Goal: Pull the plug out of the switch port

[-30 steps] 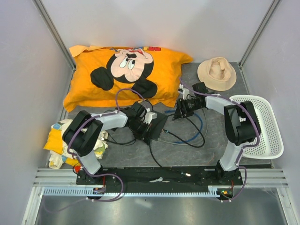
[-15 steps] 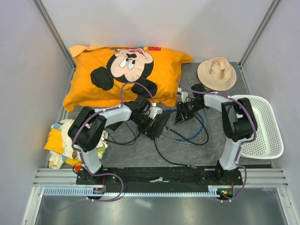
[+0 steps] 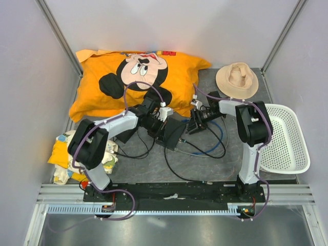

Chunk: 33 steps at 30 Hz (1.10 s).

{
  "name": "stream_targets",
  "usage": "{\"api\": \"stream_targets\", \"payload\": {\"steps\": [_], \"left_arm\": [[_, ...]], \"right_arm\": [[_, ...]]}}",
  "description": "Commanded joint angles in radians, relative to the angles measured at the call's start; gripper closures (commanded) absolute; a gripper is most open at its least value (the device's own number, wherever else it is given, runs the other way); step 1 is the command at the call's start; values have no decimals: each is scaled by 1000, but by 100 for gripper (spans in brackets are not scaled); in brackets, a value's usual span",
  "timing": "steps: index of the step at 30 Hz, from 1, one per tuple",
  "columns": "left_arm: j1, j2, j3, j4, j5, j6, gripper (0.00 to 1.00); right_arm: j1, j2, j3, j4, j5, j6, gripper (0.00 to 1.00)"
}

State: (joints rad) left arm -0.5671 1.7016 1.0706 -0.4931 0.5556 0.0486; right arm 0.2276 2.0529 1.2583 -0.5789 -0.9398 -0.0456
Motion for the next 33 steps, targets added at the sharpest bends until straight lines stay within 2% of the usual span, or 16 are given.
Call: {"api": "stream_targets", "payload": {"steps": [1, 7, 13, 18, 28, 33], "left_arm": [[10, 114, 120, 71, -74, -76, 99], [10, 223, 209, 71, -108, -79, 98], [10, 253, 193, 73, -120, -96, 98], [6, 266, 189, 83, -118, -108, 99], [-2, 271, 186, 88, -123, -108, 98], [-7, 271, 173, 91, -123, -107, 99]], "right_arm": [[3, 61, 15, 24, 3, -10, 40], [16, 49, -23, -30, 7, -77, 42], [52, 42, -83, -7, 32, -73, 43], [76, 56, -68, -4, 50, -69, 44], [96, 112, -40, 23, 90, -40, 58], [96, 121, -31, 45, 90, 0, 58]]}}
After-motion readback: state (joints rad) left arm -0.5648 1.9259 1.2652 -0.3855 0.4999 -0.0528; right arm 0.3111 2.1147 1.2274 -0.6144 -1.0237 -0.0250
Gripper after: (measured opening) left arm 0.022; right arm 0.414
